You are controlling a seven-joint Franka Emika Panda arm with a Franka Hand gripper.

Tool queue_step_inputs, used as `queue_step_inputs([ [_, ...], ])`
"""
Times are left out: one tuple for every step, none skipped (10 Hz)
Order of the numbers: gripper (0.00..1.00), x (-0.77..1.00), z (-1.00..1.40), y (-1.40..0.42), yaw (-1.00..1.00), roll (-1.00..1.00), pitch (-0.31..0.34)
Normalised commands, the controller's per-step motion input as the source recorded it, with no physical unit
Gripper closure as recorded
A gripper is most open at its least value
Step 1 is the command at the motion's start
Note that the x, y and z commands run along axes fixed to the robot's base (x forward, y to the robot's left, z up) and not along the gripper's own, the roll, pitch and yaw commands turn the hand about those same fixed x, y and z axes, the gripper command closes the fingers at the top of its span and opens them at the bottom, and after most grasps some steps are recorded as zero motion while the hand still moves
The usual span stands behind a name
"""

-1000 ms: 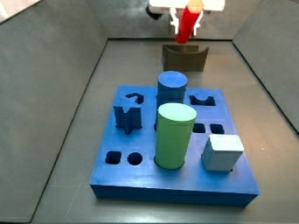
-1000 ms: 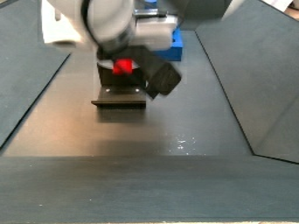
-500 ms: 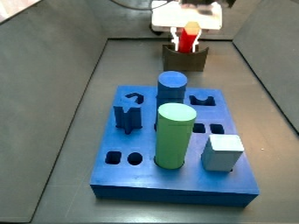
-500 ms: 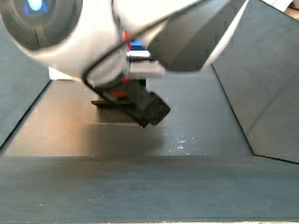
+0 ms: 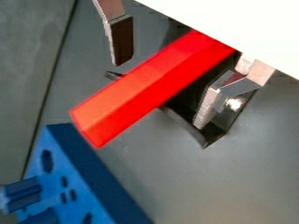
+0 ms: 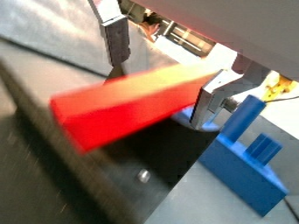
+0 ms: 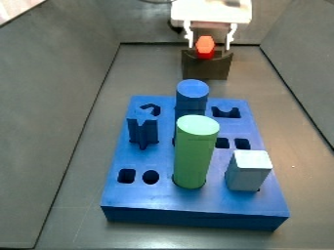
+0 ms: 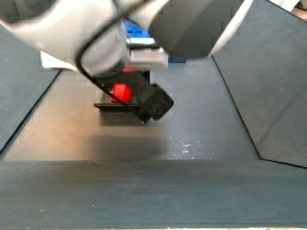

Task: Pick up the hexagon object. Move up. Place the hexagon object on the fixture. Regrasp the hexagon object. Move to above the board. Insert the hexagon object.
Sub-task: Regrasp the hexagon object.

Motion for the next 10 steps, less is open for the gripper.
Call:
queue_step_inputs([
  [0.00,-0.02,1.00,0.00,-0.01,0.03,0.002],
  [0.00,-0.03,1.00,0.00,0.00,0.04,0.009],
  [0.00,-0.03,0.87,0.01,0.00,0.04,0.019],
  [0.00,-0.03,0.72,0.00,0.01,0.04,0.032],
  [0.00,-0.02,0.51,0.01,0.00,0.04,0.049],
  [0.00,-0.02,0.36,0.01,0.00,0.05,0.061],
  [0.00,-0.01,1.00,-0.92,0.04,1.00,0.046],
  [0.00,-0.01,0.98,-1.00,0.04,1.00,0.043],
  [0.00,-0.03,0.95,-1.00,0.04,1.00,0.035],
  [0.00,-0.06,0.91,-1.00,0.04,1.00,0.029],
])
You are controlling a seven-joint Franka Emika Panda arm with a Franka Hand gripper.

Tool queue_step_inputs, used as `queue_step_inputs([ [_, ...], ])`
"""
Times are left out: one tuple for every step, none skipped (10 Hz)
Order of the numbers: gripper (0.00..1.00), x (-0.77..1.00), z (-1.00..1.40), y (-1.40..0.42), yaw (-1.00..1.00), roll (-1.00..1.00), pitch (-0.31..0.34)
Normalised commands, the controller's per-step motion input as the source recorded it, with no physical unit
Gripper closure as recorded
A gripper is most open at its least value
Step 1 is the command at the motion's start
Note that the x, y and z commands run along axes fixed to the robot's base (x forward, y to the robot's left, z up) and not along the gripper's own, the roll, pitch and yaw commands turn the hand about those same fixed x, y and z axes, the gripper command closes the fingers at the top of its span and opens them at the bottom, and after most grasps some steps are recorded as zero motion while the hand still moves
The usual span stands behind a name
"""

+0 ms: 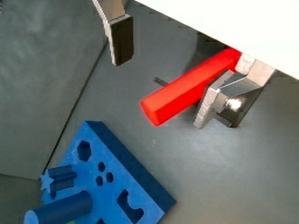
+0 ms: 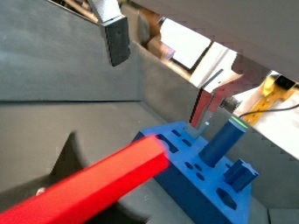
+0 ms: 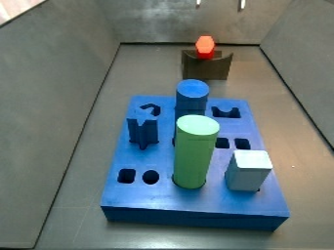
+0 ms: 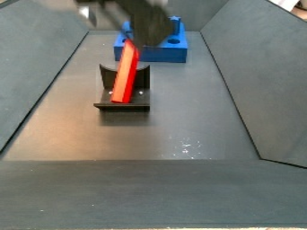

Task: Pick up the hexagon object. Move up. Place the hexagon object on the fixture. Regrasp the hexagon object. Move to above the board. Insert the hexagon object.
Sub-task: Regrasp the hexagon object.

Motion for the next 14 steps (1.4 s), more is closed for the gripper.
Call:
queue_step_inputs([
  [0.00,-0.07,0.84,-1.00,0.04,1.00,0.024],
  [0.00,-0.05,0.65,-0.86,0.04,1.00,0.023],
  [0.00,-0.04,0.52,-0.75,0.04,1.00,0.023],
  [0.00,-0.03,0.23,-0.52,0.04,1.00,0.020],
  [0.00,-0.02,0.04,-0.34,0.04,1.00,0.018],
  [0.00,-0.01,0.00,-0.10,0.04,1.00,0.015],
  [0.00,-0.02,0.02,-0.01,0.04,1.00,0.015],
  [0.00,-0.01,0.00,-0.03,0.04,1.00,0.010],
  [0.00,-0.01,0.00,-0.03,0.04,1.00,0.008],
  [0.00,0.00,0.01,-0.02,0.04,1.00,0.005],
  [0.00,0.00,0.01,-0.02,0.04,1.00,0.003],
  [0.00,0.00,0.00,-0.01,0.05,1.00,0.006],
  [0.00,0.00,0.00,-0.01,0.05,1.00,0.009],
  [0.00,0.01,0.00,-0.02,0.05,1.00,0.016],
])
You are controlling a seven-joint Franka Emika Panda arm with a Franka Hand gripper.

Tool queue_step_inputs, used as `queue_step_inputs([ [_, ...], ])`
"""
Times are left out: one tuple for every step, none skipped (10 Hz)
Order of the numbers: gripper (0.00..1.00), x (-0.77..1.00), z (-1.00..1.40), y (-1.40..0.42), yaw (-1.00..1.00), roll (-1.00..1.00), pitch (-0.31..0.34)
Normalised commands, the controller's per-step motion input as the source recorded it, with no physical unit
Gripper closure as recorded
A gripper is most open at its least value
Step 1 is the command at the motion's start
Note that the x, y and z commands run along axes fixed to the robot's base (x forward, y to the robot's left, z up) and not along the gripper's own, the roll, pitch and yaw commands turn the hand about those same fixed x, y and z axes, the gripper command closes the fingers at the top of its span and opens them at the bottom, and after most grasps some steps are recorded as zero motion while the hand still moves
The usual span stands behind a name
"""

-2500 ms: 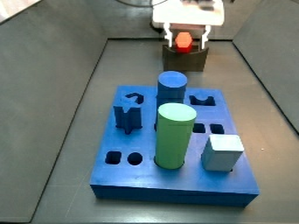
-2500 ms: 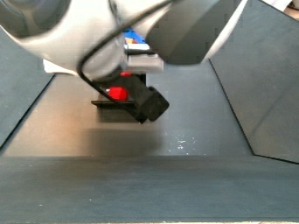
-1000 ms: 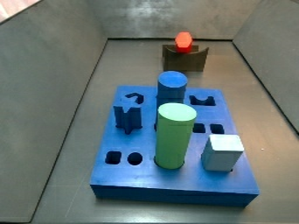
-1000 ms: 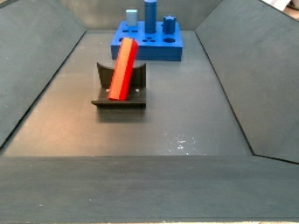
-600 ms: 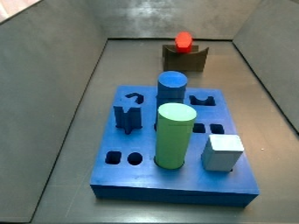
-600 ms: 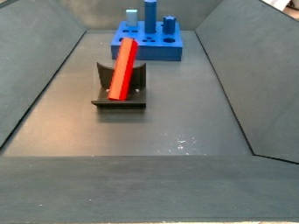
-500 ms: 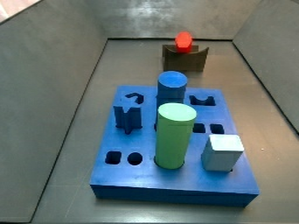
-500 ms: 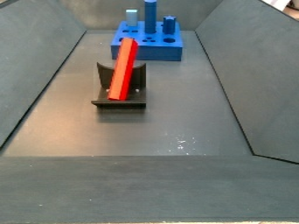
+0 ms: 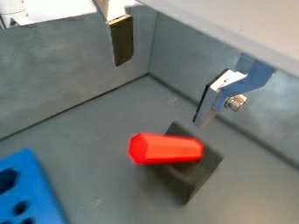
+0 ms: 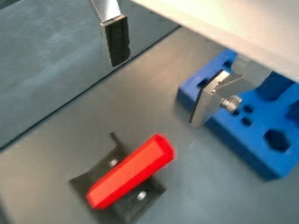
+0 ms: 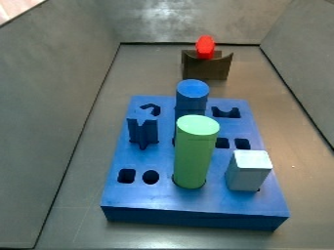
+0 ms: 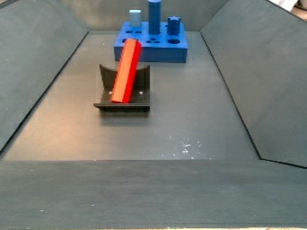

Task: Pick up the hexagon object. Move up. Place the hexagon object on the fixture. Regrasp the hexagon object. Move to above the board. Insert the hexagon object.
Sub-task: Regrasp the hexagon object.

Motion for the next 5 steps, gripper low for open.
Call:
queue_step_inputs([
  [0.00,0.02,0.00,-0.02,0.05,1.00,0.021],
  [0.00,0.03,0.00,-0.02,0.05,1.00,0.029],
  [0.00,0.04,0.00,-0.02,0.05,1.00,0.038],
  [0.00,0.05,-0.01,-0.03,0.06,1.00,0.054],
  [0.00,0.07,0.00,-0.03,0.06,1.00,0.068],
])
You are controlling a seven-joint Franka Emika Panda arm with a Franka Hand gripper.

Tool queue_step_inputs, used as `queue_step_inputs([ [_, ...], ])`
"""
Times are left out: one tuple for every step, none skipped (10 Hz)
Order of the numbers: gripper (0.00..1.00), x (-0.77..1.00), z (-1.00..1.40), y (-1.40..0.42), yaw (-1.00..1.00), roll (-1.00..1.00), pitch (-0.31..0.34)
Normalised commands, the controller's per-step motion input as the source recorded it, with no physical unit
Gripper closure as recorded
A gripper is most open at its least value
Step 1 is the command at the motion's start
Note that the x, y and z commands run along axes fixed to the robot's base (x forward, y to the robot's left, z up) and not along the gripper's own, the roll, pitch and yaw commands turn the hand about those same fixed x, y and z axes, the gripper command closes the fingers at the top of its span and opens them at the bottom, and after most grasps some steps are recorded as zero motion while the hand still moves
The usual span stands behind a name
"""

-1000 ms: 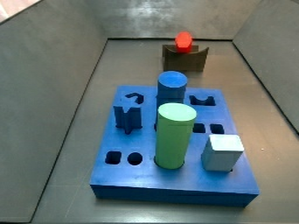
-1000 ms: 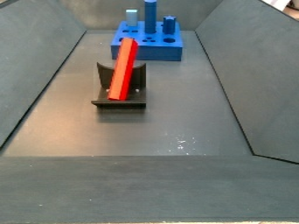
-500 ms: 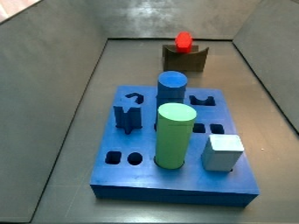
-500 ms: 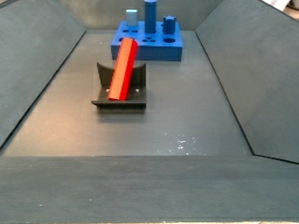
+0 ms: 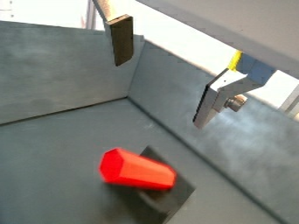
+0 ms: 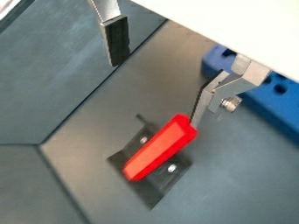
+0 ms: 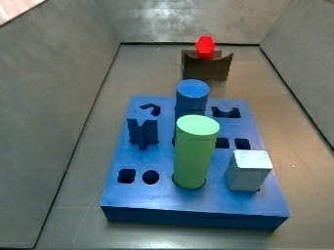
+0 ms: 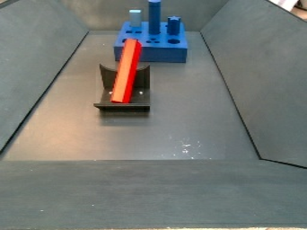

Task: Pick up the hexagon object. Move up. Place the hexagon object on the fixture. Regrasp the hexagon object. Move to above the board. Insert the hexagon object.
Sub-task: Regrasp the hexagon object.

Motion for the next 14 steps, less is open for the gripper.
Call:
queue_step_inputs([
  [0.00,0.08,0.00,-0.03,0.07,1.00,0.086],
  [0.00,0.09,-0.01,-0.04,0.08,1.00,0.115],
  [0.00,0.10,0.00,-0.04,0.10,1.00,0.141],
  [0.00,0.11,-0.01,-0.04,0.12,1.00,0.168],
  [0.00,0.12,-0.01,-0.05,0.17,0.99,0.201],
  [0.00,0.13,-0.01,-0.05,0.18,0.81,0.187],
  [0.00,0.14,0.00,-0.05,0.20,0.68,0.173],
  [0.00,0.16,-0.01,-0.05,0.21,0.44,0.140],
  [0.00,0.17,0.00,-0.04,0.22,0.29,0.114],
  [0.00,0.16,0.00,-0.04,0.22,0.19,0.073],
  [0.00,0.14,-0.01,-0.04,0.22,0.17,0.048],
  [0.00,0.12,-0.01,-0.05,0.20,0.17,0.029],
  [0.00,0.04,-1.00,0.05,0.15,0.16,0.040],
  [0.00,0.04,-1.00,0.05,0.12,0.16,0.031],
])
